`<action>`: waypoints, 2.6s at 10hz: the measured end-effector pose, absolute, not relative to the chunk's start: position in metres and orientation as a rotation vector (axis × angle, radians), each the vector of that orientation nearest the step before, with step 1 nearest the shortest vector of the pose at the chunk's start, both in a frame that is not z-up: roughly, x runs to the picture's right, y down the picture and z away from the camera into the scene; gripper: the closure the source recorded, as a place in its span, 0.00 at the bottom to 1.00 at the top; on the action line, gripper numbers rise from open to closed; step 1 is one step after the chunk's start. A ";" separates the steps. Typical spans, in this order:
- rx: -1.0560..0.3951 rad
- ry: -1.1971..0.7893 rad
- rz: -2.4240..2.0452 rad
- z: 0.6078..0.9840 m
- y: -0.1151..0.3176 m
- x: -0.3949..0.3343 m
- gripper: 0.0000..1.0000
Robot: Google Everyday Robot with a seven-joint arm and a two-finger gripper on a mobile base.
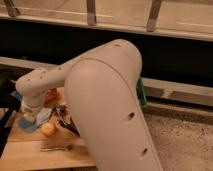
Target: Stack cups into tray
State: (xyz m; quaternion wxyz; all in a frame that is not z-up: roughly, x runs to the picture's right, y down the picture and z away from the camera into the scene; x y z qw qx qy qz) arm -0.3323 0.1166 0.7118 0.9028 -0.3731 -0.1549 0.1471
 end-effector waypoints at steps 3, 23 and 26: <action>-0.751 -0.235 0.379 0.718 0.086 -0.261 1.00; -0.604 0.137 1.012 0.760 0.030 0.076 1.00; -0.603 0.220 1.104 0.756 0.053 0.124 1.00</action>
